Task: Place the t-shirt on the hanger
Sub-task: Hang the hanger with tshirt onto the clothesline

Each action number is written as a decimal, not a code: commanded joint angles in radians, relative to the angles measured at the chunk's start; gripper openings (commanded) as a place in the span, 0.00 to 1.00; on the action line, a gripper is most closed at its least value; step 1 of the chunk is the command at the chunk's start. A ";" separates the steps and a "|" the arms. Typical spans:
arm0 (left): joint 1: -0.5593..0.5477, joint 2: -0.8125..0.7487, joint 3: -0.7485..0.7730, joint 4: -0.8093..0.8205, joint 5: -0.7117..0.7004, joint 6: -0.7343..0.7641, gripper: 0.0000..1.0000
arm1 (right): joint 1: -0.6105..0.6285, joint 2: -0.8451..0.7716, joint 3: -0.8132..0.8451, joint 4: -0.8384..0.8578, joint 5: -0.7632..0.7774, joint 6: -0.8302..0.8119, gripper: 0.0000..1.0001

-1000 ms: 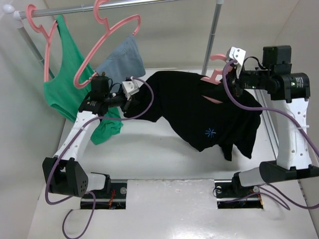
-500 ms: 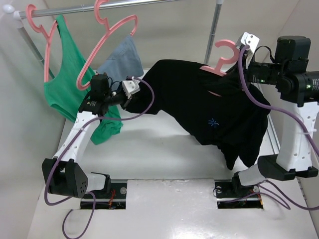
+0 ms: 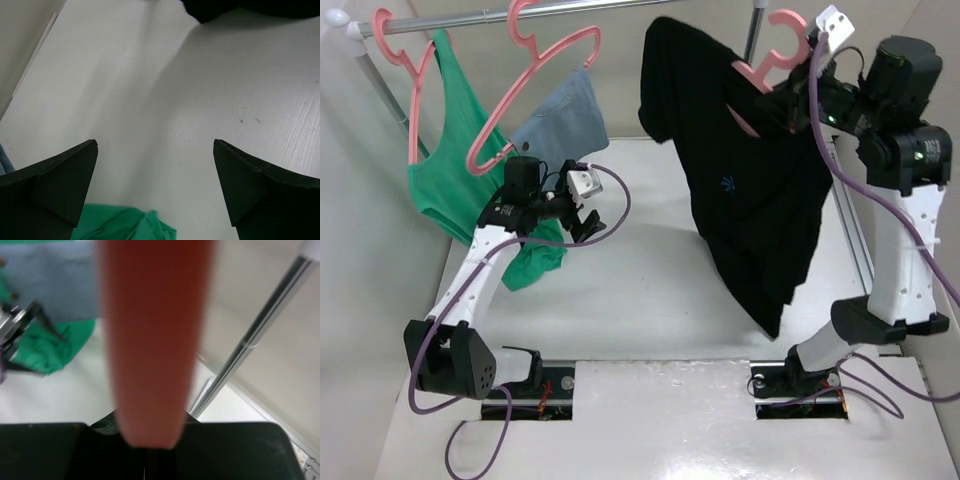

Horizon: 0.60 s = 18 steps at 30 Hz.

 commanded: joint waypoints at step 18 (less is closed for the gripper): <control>-0.004 -0.113 -0.062 -0.008 -0.003 -0.006 1.00 | 0.234 0.314 0.142 0.741 0.628 0.128 0.00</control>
